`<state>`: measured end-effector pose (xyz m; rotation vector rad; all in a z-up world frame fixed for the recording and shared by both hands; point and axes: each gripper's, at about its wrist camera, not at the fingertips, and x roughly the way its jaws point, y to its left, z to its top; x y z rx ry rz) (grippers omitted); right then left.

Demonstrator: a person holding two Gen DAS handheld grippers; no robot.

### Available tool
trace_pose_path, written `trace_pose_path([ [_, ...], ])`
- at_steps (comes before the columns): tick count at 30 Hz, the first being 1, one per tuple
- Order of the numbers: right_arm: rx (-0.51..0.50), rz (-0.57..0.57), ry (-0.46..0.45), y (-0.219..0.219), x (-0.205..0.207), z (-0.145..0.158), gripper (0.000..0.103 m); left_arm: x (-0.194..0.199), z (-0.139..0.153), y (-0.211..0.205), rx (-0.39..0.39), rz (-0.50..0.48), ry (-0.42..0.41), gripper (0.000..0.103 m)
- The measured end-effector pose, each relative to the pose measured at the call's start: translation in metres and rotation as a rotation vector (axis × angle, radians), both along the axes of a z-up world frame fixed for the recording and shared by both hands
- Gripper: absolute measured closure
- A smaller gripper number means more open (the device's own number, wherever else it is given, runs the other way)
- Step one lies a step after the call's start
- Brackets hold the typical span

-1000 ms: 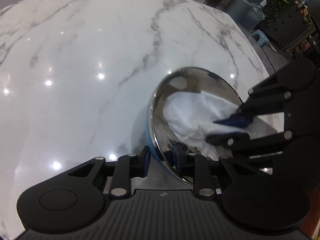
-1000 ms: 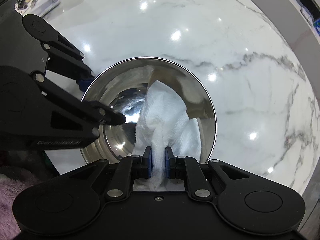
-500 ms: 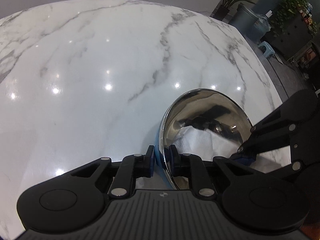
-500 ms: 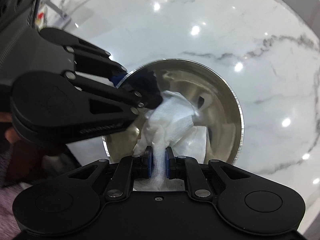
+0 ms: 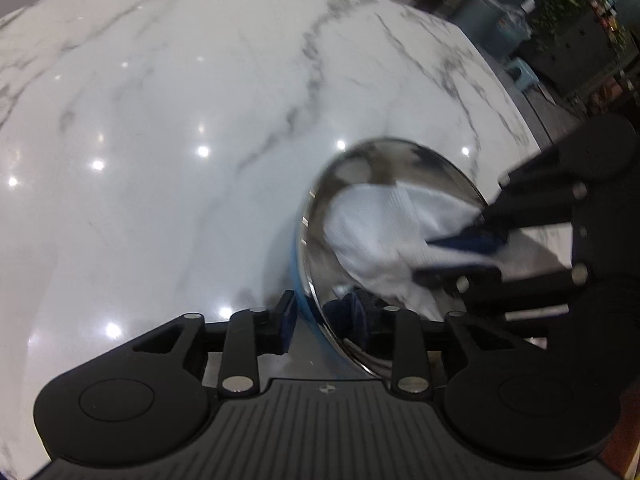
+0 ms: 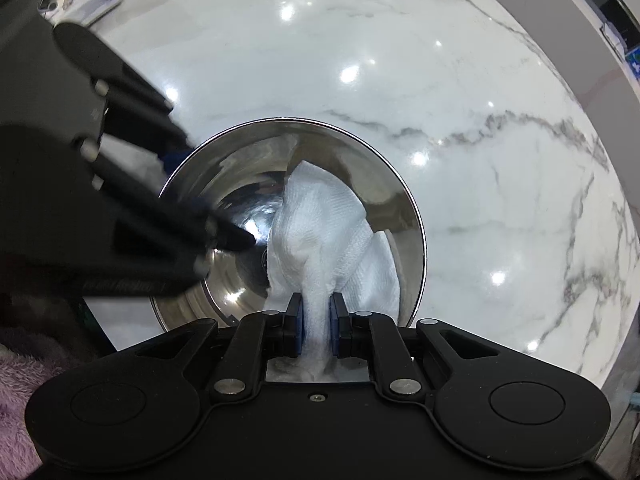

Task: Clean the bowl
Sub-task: 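Keep wiping the bowl interior with the cloth in the right tool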

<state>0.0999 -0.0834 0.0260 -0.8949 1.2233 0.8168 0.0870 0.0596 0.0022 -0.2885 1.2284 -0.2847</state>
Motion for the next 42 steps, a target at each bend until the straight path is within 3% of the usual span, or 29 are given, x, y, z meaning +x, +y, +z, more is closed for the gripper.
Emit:
trace_pose_path([
  [9,0.015,-0.027,0.028,0.001,-0.003,-0.003,0.092,0.001,0.002,0.007,0.004,0.050,-0.032,0.085],
  [15,0.160,-0.160,0.248,-0.007,0.007,-0.003,0.092,0.002,0.005,0.007,0.034,0.079,-0.071,0.089],
  [19,0.179,-0.207,0.301,-0.013,0.013,-0.010,0.092,0.003,0.006,0.006,0.041,0.082,-0.081,0.089],
  [25,0.100,-0.133,0.204,-0.009,0.004,-0.010,0.092,0.003,0.006,0.005,0.046,0.081,-0.085,0.089],
  [28,0.010,-0.028,0.023,-0.004,-0.010,-0.009,0.092,0.002,0.007,0.006,0.046,0.082,-0.085,0.089],
  [30,-0.006,-0.001,-0.027,-0.003,-0.014,-0.010,0.092,0.001,0.008,0.005,0.047,0.081,-0.085,0.089],
  [32,-0.007,0.000,-0.030,-0.003,-0.014,-0.012,0.092,0.001,0.008,0.006,0.045,0.083,-0.084,0.089],
  [37,0.003,-0.008,-0.021,-0.011,-0.015,-0.008,0.092,0.000,0.005,0.003,0.063,0.056,-0.049,0.070],
  [42,0.011,-0.014,-0.013,-0.014,-0.013,-0.008,0.092,-0.003,0.003,-0.002,0.045,0.007,-0.023,0.069],
])
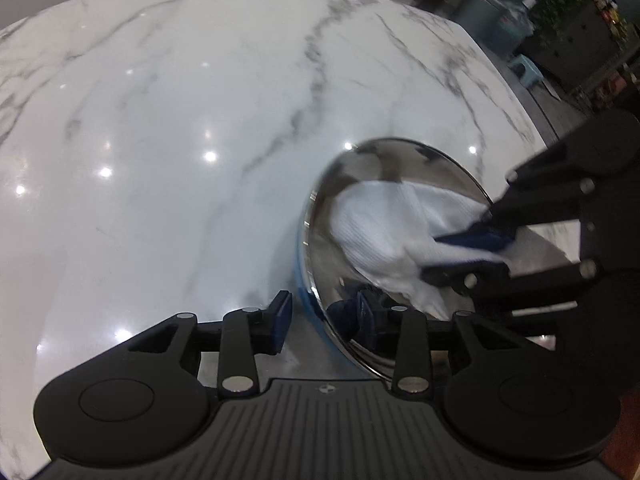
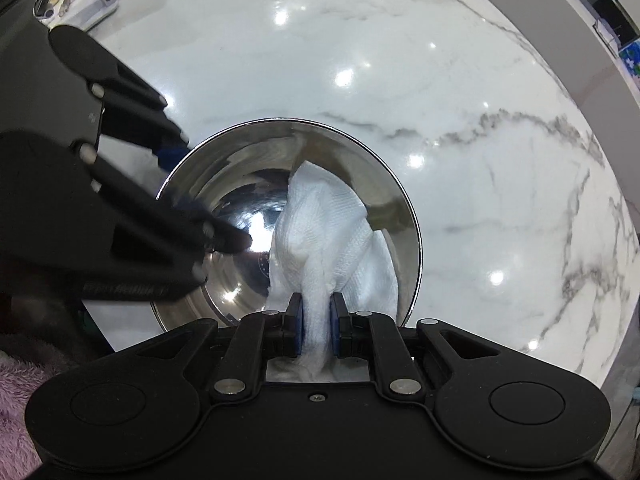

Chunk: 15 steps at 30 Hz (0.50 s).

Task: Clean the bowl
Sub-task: 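Keep wiping the bowl interior with the cloth in the right tool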

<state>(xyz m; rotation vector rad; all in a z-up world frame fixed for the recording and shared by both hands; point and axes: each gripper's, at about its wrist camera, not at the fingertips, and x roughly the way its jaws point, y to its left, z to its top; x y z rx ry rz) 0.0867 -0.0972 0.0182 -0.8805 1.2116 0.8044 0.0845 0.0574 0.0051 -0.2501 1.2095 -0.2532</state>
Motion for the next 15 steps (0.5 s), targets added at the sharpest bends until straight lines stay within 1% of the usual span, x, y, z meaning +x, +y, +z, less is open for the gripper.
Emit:
trace_pose_path([
  [2,0.002,-0.001,0.002,-0.002,-0.002,0.005,0.092,-0.001,0.000,0.000,-0.002,-0.004,0.001,0.071],
  [3,0.003,-0.001,0.002,-0.004,-0.002,0.006,0.092,-0.001,0.001,0.001,-0.006,-0.004,-0.002,0.076],
  [5,0.003,-0.003,0.004,-0.004,-0.002,0.006,0.092,-0.001,0.002,0.002,-0.008,0.001,-0.008,0.079],
  [7,0.003,-0.005,0.006,-0.004,-0.002,0.006,0.092,-0.001,0.003,0.005,-0.009,0.021,-0.018,0.083],
  [10,0.009,-0.016,0.022,-0.005,-0.001,0.007,0.092,-0.001,0.004,0.008,-0.011,0.049,-0.029,0.087],
  [12,0.050,-0.051,0.088,-0.006,0.000,0.008,0.092,0.000,0.004,0.010,-0.011,0.066,-0.037,0.088],
  [15,0.140,-0.117,0.206,-0.010,0.005,0.012,0.092,0.001,0.005,0.011,-0.001,0.086,-0.052,0.089],
])
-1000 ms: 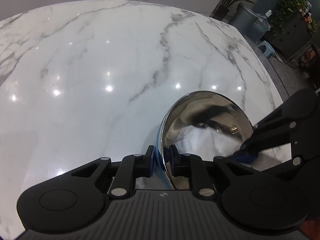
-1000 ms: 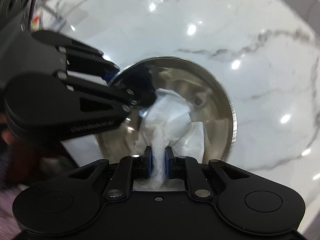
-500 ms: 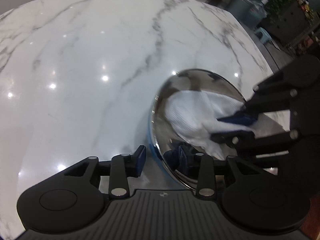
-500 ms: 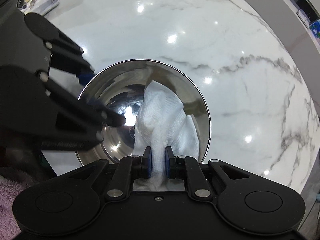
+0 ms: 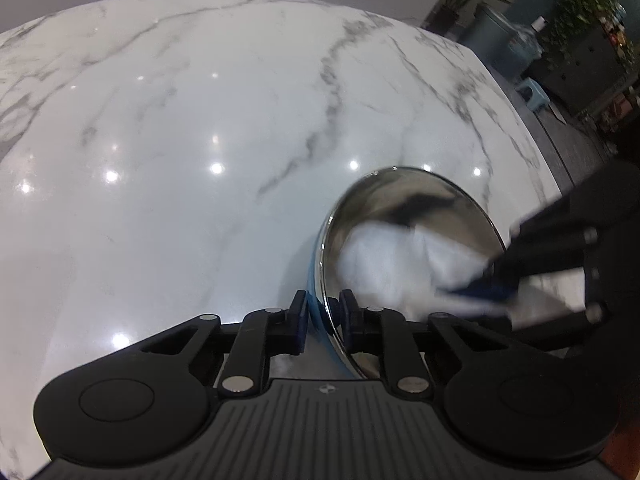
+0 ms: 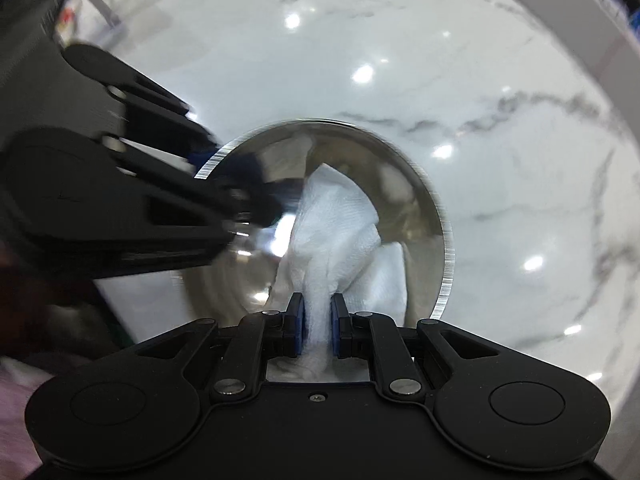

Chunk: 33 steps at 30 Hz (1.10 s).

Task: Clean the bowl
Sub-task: 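Keep wiping the bowl interior with the cloth in the right tool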

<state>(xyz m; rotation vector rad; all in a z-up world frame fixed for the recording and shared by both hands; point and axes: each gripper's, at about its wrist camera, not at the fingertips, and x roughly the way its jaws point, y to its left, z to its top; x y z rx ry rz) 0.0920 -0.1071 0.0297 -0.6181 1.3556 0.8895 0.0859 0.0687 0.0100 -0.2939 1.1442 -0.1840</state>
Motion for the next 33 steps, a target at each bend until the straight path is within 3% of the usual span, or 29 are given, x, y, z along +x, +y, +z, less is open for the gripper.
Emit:
trace_pose_path([
  [3,0.045,-0.047,0.073,-0.003,0.005,-0.001,0.092,0.001,0.001,-0.001,0.017,0.006,-0.013,0.090],
  [8,0.028,-0.049,0.087,-0.004,0.007,-0.006,0.092,0.001,0.001,0.000,0.017,0.008,-0.018,0.090],
  [13,-0.050,0.018,-0.009,0.000,0.000,-0.005,0.092,0.000,0.002,-0.001,0.023,0.005,-0.021,0.090],
  [15,-0.103,0.067,-0.124,0.004,-0.007,-0.003,0.092,0.000,0.002,0.000,0.024,0.004,-0.021,0.090],
  [18,-0.133,0.111,-0.220,0.006,-0.014,-0.004,0.092,0.000,0.002,0.000,0.022,0.003,-0.021,0.090],
  [24,-0.134,0.114,-0.221,0.007,-0.013,-0.005,0.092,0.000,0.002,-0.002,0.031,-0.011,-0.009,0.085],
  [28,-0.122,0.100,-0.207,0.004,-0.010,-0.005,0.092,-0.002,-0.002,-0.008,0.012,-0.076,0.029,0.074],
  [33,-0.115,0.094,-0.201,0.002,-0.010,-0.005,0.092,-0.004,-0.002,-0.009,-0.001,-0.097,0.039,0.075],
])
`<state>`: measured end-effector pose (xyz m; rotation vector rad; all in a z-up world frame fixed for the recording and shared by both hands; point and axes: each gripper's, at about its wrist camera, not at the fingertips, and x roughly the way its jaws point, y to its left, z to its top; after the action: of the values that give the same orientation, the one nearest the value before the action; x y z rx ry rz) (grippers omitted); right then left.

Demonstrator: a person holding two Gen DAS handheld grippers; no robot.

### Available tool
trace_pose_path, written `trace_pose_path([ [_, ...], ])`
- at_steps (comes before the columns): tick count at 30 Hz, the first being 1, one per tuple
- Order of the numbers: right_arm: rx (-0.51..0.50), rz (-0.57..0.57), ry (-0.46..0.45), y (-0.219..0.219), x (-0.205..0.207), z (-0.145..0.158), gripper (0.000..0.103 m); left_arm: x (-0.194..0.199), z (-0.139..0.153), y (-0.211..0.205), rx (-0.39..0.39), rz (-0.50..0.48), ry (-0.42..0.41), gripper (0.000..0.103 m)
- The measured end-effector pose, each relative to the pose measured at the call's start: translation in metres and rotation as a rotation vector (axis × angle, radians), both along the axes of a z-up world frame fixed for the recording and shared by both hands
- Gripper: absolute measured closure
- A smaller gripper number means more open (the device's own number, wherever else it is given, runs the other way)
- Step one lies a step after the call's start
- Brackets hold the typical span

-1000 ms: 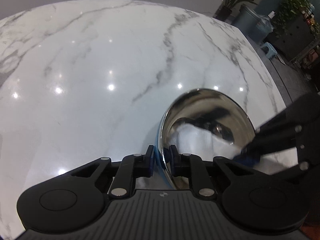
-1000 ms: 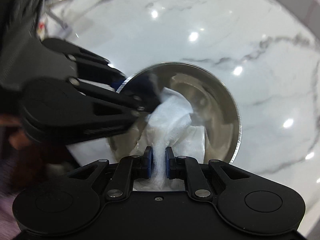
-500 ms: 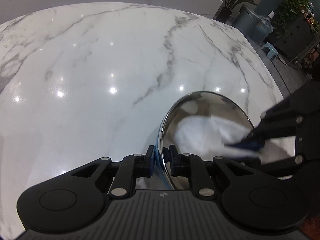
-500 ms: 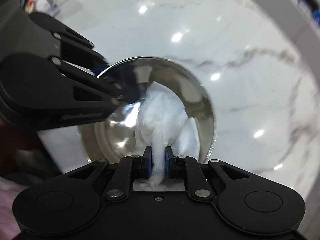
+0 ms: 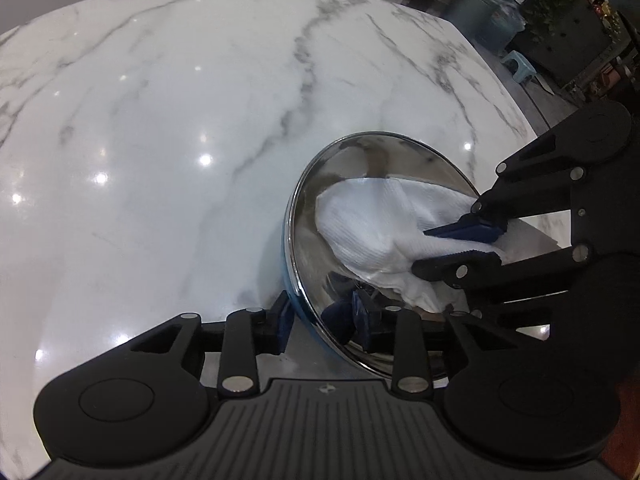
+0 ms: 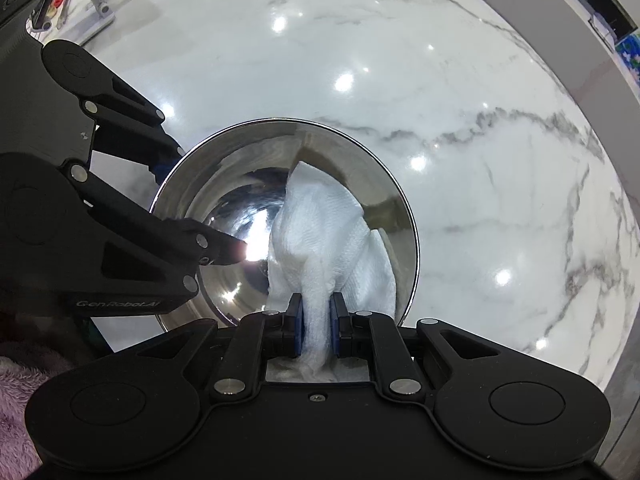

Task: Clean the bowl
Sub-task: 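Keep wiping the bowl interior with the cloth in the right tool, then continue rubbing the cloth inside the bowl with the right tool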

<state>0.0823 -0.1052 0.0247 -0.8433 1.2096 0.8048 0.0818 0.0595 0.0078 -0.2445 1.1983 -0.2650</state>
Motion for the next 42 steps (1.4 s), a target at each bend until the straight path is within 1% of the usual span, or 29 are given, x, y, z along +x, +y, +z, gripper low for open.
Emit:
trace_pose_path([
  [4,0.003,-0.007,0.007,0.001,0.000,0.001,0.092,0.000,0.000,0.003,0.000,0.015,-0.008,0.080],
  [7,0.014,-0.024,0.039,-0.002,0.001,0.000,0.092,0.002,0.001,0.006,0.000,0.039,-0.018,0.085],
  [10,0.072,-0.065,0.138,-0.005,0.002,0.003,0.092,0.002,0.003,0.008,0.009,0.065,-0.038,0.088],
  [13,0.149,-0.124,0.262,-0.009,0.007,0.005,0.092,0.003,0.004,0.008,0.019,0.074,-0.051,0.089],
  [15,0.172,-0.147,0.313,-0.010,0.010,0.004,0.092,0.003,0.004,0.007,0.027,0.073,-0.058,0.089],
  [16,0.169,-0.147,0.317,-0.011,0.010,0.003,0.092,0.003,0.004,0.007,0.028,0.072,-0.059,0.089],
  [19,0.132,-0.126,0.287,-0.010,0.008,0.000,0.092,0.002,0.004,0.006,0.034,0.066,-0.064,0.089],
  [21,0.090,-0.088,0.232,-0.009,0.002,0.000,0.092,0.002,0.005,0.006,0.038,0.062,-0.067,0.089],
  [25,0.002,0.001,0.062,-0.004,-0.010,0.003,0.092,0.003,0.005,0.006,0.041,0.057,-0.069,0.089],
  [26,-0.014,0.025,0.001,-0.003,-0.014,0.004,0.092,0.003,0.005,0.006,0.042,0.056,-0.069,0.089],
  [27,-0.022,0.041,-0.036,-0.003,-0.016,0.005,0.092,0.003,0.005,0.006,0.043,0.055,-0.069,0.089],
  [30,-0.023,0.045,-0.047,-0.003,-0.018,0.005,0.092,0.003,0.005,0.006,0.039,0.056,-0.067,0.089],
  [33,-0.021,0.039,-0.039,-0.005,-0.018,0.006,0.092,0.003,0.002,0.003,0.044,0.029,-0.045,0.078],
  [36,-0.016,0.036,-0.033,-0.003,-0.012,0.004,0.092,0.001,0.000,-0.005,0.041,-0.017,-0.028,0.072],
  [39,-0.014,0.035,-0.030,-0.004,-0.012,0.004,0.092,0.001,-0.002,-0.003,0.024,-0.017,-0.014,0.071],
  [42,-0.013,0.035,-0.028,-0.005,-0.012,0.005,0.092,0.000,-0.002,-0.001,0.017,-0.009,-0.015,0.073],
])
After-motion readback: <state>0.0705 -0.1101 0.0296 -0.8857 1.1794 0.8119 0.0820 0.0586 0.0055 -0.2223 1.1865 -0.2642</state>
